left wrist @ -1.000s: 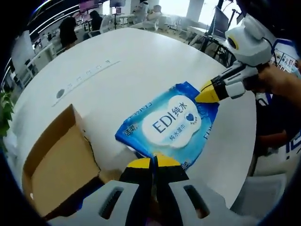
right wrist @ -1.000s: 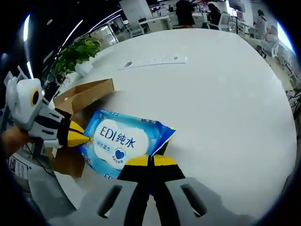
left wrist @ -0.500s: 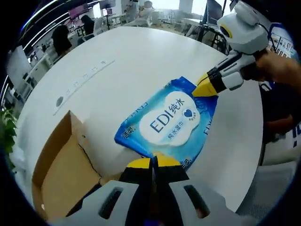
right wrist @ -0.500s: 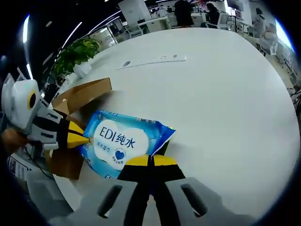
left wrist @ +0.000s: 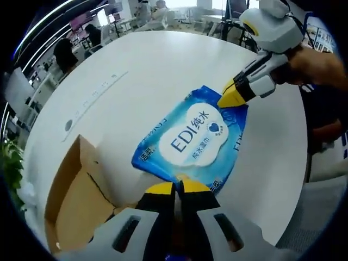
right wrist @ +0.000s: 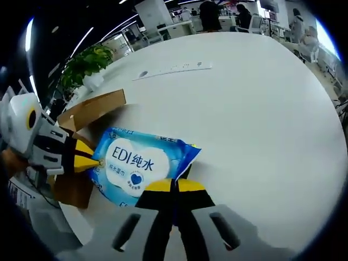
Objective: Operate the shoe box by opening the lid, removing the specified soft item, and placing it in the target area until the item is outside and the box remains undamaged.
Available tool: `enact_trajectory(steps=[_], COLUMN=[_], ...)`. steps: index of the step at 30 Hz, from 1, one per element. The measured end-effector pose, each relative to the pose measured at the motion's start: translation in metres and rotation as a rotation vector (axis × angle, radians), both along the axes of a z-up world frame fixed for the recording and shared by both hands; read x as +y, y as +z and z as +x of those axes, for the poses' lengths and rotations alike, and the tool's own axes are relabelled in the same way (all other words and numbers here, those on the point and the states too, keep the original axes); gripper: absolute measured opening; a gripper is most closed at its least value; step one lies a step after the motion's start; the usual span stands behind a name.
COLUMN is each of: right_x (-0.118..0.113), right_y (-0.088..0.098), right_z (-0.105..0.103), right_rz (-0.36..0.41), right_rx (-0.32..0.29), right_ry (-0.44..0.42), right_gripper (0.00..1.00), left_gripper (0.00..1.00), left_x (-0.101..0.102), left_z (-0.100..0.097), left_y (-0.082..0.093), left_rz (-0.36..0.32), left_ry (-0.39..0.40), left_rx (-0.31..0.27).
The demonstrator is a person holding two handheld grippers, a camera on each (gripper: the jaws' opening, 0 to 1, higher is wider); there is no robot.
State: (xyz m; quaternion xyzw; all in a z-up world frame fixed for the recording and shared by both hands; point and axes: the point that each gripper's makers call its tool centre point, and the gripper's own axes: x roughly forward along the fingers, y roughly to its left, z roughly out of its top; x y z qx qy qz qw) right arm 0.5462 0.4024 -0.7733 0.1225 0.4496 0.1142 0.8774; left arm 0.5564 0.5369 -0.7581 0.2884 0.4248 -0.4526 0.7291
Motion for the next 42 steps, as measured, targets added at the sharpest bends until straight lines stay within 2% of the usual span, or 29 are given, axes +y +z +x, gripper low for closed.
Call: enact_trajectory(steps=[10, 14, 18, 21, 25, 35, 42], right_x=[-0.006, -0.009, -0.012, -0.012, -0.012, -0.008, -0.004], right_y=[0.004, 0.009, 0.012, 0.016, 0.023, 0.040, 0.051], right_z=[-0.001, -0.004, -0.007, -0.010, -0.015, -0.026, -0.035], right_rz=[-0.043, -0.071, -0.069, -0.086, -0.094, -0.134, -0.147], right_rx=[-0.024, -0.044, -0.049, -0.056, -0.067, -0.095, -0.107], right_ry=[0.011, 0.032, 0.034, 0.045, 0.056, 0.091, 0.109], right_gripper=[0.02, 0.04, 0.07, 0.10, 0.12, 0.17, 0.20], left_gripper=[0.08, 0.16, 0.16, 0.19, 0.21, 0.23, 0.24], left_x=[0.005, 0.002, 0.000, -0.005, -0.006, 0.005, 0.017], left_z=[-0.003, -0.006, -0.006, -0.009, -0.013, -0.025, -0.028], left_y=[0.008, 0.016, 0.024, 0.034, 0.042, 0.059, 0.067], left_rz=[-0.033, -0.087, -0.115, -0.159, -0.185, -0.231, -0.279], left_ry=[0.013, 0.026, 0.016, 0.017, 0.014, 0.001, 0.039], left_rx=[0.008, 0.028, 0.019, 0.033, 0.036, 0.048, 0.051])
